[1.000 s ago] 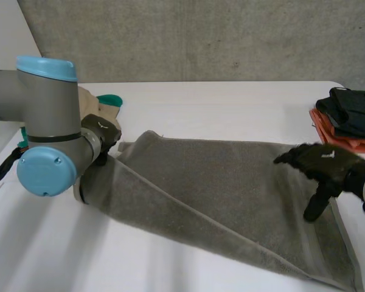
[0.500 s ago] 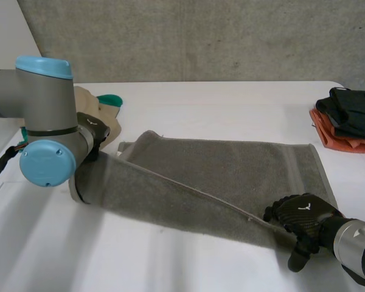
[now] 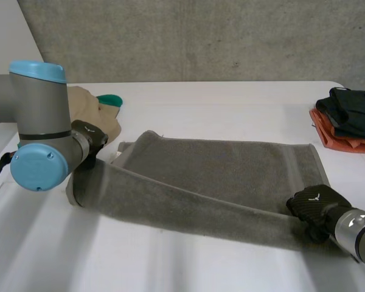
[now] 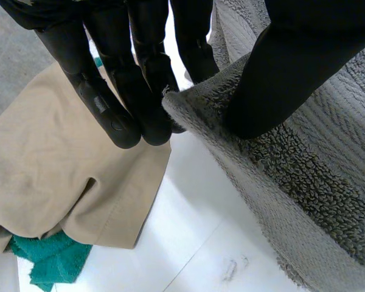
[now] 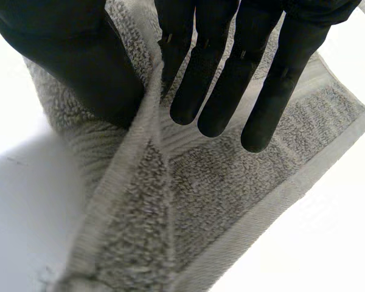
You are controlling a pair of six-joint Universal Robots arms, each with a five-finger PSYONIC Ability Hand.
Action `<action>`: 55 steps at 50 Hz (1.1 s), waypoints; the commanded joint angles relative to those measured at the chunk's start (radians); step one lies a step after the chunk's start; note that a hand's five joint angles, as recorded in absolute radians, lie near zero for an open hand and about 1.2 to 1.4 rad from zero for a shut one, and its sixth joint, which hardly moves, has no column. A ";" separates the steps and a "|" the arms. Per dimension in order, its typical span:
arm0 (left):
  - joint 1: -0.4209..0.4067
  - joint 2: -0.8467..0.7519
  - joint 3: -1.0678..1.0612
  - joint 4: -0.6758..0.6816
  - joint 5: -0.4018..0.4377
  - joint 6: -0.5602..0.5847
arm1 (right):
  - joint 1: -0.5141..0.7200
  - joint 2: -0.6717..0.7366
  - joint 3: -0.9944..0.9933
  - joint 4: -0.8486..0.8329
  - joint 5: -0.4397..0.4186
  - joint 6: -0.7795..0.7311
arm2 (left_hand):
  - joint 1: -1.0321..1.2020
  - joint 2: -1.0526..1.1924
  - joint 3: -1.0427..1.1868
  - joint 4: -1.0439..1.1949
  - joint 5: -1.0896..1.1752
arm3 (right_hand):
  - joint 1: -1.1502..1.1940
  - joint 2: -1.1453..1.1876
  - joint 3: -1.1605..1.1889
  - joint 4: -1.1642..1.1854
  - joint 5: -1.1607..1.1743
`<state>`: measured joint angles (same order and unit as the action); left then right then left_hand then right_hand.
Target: Fold the laundry.
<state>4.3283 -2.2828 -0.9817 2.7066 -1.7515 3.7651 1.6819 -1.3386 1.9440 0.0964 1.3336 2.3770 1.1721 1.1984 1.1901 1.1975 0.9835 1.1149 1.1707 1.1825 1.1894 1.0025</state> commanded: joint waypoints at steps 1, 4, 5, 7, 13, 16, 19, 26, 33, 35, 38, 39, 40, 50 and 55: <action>-0.004 -0.037 0.080 0.009 0.006 0.039 | -0.002 0.053 -0.209 0.051 0.012 -0.154 | 0.224 0.198 0.206 0.199 0.238 | 0.281 0.226 0.214 0.207 0.219; -0.007 -0.056 0.205 0.033 0.013 0.051 | 0.010 0.076 -0.414 -0.007 0.016 -0.157 | 0.224 0.198 0.206 0.199 0.238 | 0.281 0.226 0.214 0.207 0.219; -0.007 -0.058 0.240 0.045 0.018 0.048 | 0.018 0.088 -0.472 -0.038 0.016 -0.142 | 0.224 0.198 0.206 0.199 0.238 | 0.281 0.226 0.214 0.207 0.219; -0.006 -0.057 0.357 0.114 0.055 0.013 | 0.039 0.125 -0.645 -0.165 0.027 -0.066 | 0.224 0.198 0.206 0.199 0.238 | 0.281 0.226 0.214 0.207 0.219; 0.014 0.018 0.495 0.441 0.135 -0.195 | 0.044 0.197 -0.895 -0.551 0.096 0.198 | 0.224 0.198 0.206 0.199 0.238 | 0.281 0.226 0.214 0.207 0.219; 0.016 0.075 0.480 0.623 0.119 -0.286 | 0.048 0.219 -0.931 -0.745 0.134 0.341 | 0.224 0.198 0.206 0.199 0.238 | 0.281 0.226 0.214 0.207 0.219; 0.007 0.100 0.456 0.723 0.113 -0.306 | 0.062 0.229 -0.928 -0.796 0.156 0.392 | 0.224 0.198 0.206 0.199 0.238 | 0.281 0.226 0.214 0.207 0.219; 0.005 0.080 0.388 0.716 0.158 -0.294 | 0.110 0.274 -0.916 -0.716 0.150 0.341 | 0.224 0.198 0.206 0.199 0.238 | 0.281 0.226 0.214 0.207 0.219; 0.039 0.037 0.230 0.723 0.159 -0.271 | 0.127 0.337 -0.850 -0.656 0.147 0.291 | 0.224 0.198 0.206 0.199 0.238 | 0.281 0.226 0.214 0.207 0.219; 0.040 0.028 0.184 0.717 0.168 -0.260 | 0.127 0.357 -0.826 -0.639 0.147 0.278 | 0.224 0.198 0.206 0.199 0.238 | 0.281 0.226 0.214 0.207 0.219; 0.033 0.011 0.085 0.705 0.199 -0.208 | 0.125 0.397 -0.771 -0.598 0.145 0.255 | 0.224 0.198 0.206 0.199 0.238 | 0.281 0.226 0.214 0.207 0.219; 0.030 0.009 0.055 0.700 0.205 -0.188 | 0.124 0.409 -0.758 -0.586 0.145 0.246 | 0.224 0.198 0.206 0.199 0.238 | 0.281 0.226 0.214 0.207 0.219; 0.027 0.008 0.026 0.696 0.210 -0.167 | 0.124 0.421 -0.746 -0.572 0.145 0.239 | 0.224 0.198 0.206 0.199 0.238 | 0.281 0.226 0.214 0.207 0.219; 0.028 0.123 -0.330 0.520 0.193 0.062 | 0.071 0.424 -0.606 -0.296 0.138 0.111 | 0.224 0.198 0.206 0.199 0.238 | 0.281 0.226 0.214 0.207 0.219; 0.054 0.247 -0.506 0.345 0.172 0.183 | 0.025 0.345 -0.550 -0.054 0.131 0.013 | 0.224 0.198 0.206 0.199 0.238 | 0.281 0.226 0.214 0.207 0.219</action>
<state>4.3579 -2.1710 -1.2897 3.2379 -1.5527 3.8164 1.7575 -0.9104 1.3274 -0.2191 1.4720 2.4937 1.1721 1.1985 1.1901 1.1977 0.9835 1.1224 1.1715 1.1887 1.1939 1.0160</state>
